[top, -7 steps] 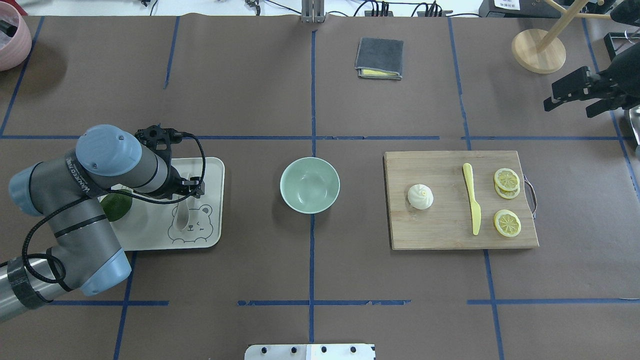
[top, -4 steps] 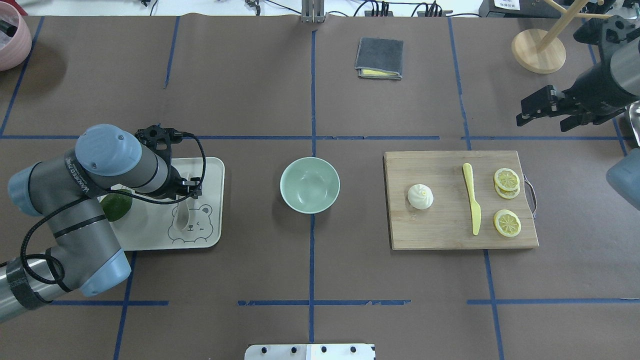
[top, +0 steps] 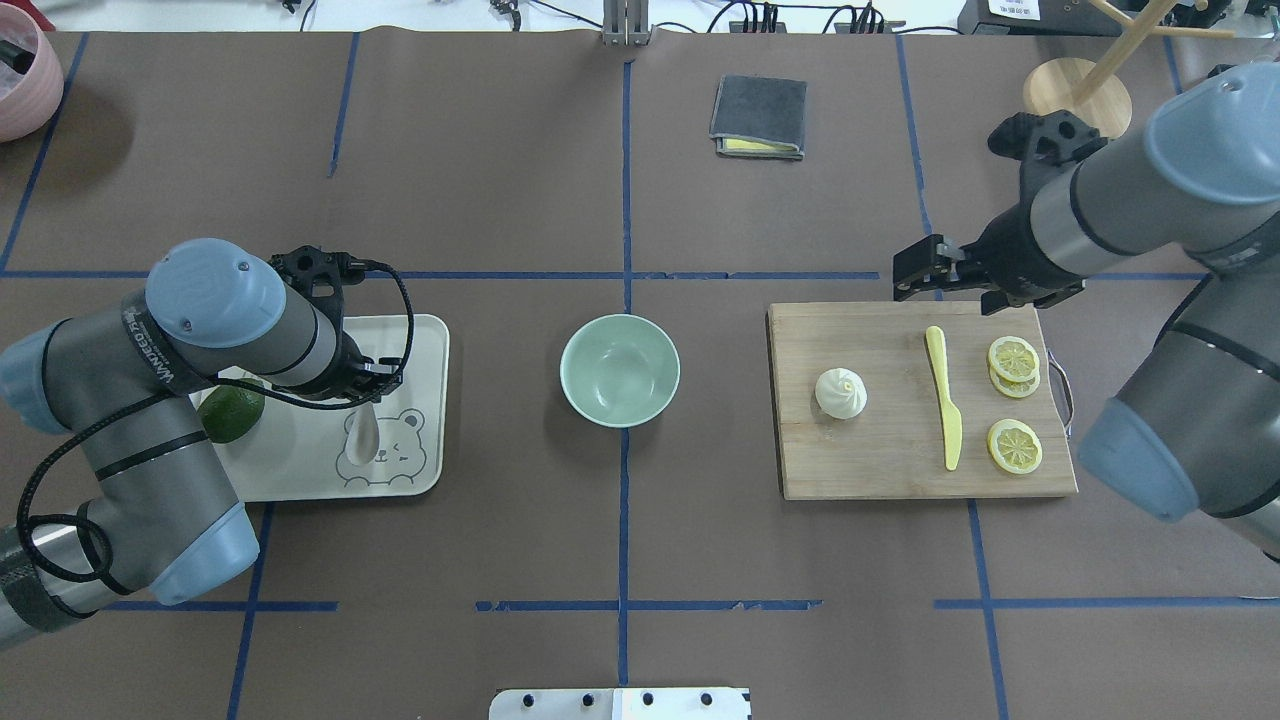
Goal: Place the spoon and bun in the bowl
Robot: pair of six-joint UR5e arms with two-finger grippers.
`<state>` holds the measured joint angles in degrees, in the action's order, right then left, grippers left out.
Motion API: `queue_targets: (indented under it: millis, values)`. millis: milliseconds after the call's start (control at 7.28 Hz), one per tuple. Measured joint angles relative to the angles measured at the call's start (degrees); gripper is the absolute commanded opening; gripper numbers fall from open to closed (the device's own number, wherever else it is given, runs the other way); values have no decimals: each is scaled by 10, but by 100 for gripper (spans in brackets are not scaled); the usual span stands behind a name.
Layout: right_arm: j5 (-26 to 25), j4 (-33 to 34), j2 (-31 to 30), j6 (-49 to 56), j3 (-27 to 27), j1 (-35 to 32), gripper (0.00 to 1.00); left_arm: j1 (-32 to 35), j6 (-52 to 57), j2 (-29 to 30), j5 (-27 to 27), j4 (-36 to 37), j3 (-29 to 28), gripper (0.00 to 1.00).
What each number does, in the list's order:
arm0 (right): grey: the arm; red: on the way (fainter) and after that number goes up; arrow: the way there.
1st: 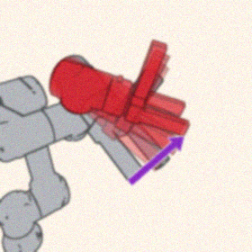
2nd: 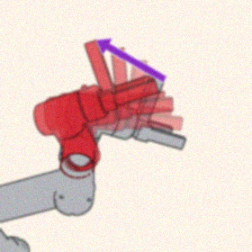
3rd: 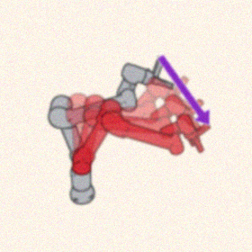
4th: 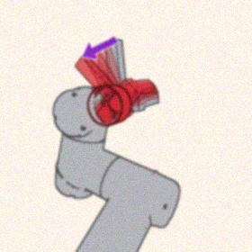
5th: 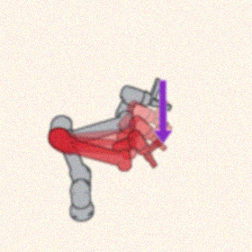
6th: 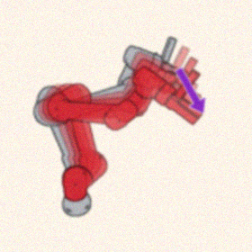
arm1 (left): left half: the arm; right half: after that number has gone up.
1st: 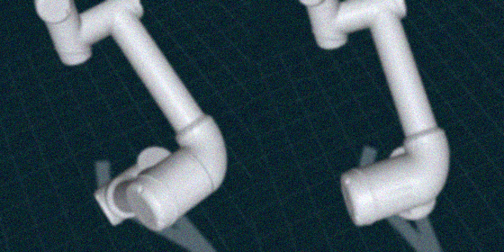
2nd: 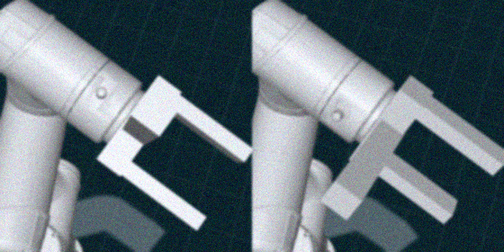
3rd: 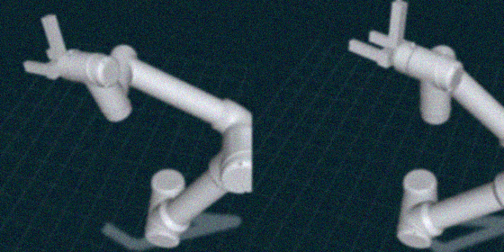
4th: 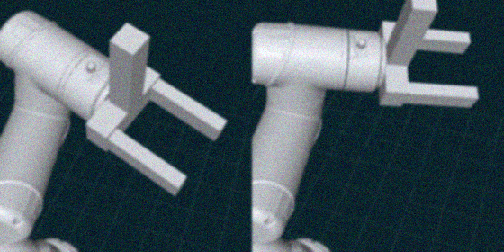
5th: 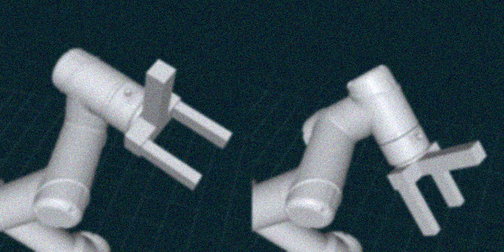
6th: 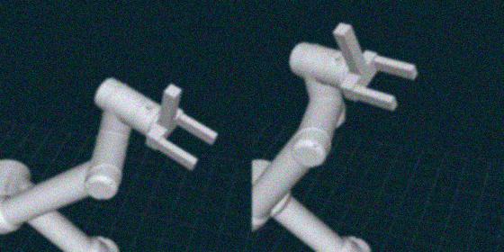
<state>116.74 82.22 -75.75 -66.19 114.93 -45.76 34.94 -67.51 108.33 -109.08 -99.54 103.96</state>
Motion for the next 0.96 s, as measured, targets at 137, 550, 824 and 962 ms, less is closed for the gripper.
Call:
queue_targets:
  millis: [137,550,824,962]
  values:
    - [-33,-1,6,-19,-2,33,100,2,1,3,-1,23,19,0]
    - [-81,-11,11,-35,-24,93,100,40,-17,42,-25,38,39,0]
    - [-103,-32,12,-36,-62,116,100,52,-85,92,-50,34,37,0]
    - [-111,-40,17,-35,-80,123,99,52,-107,110,-52,33,34,0]
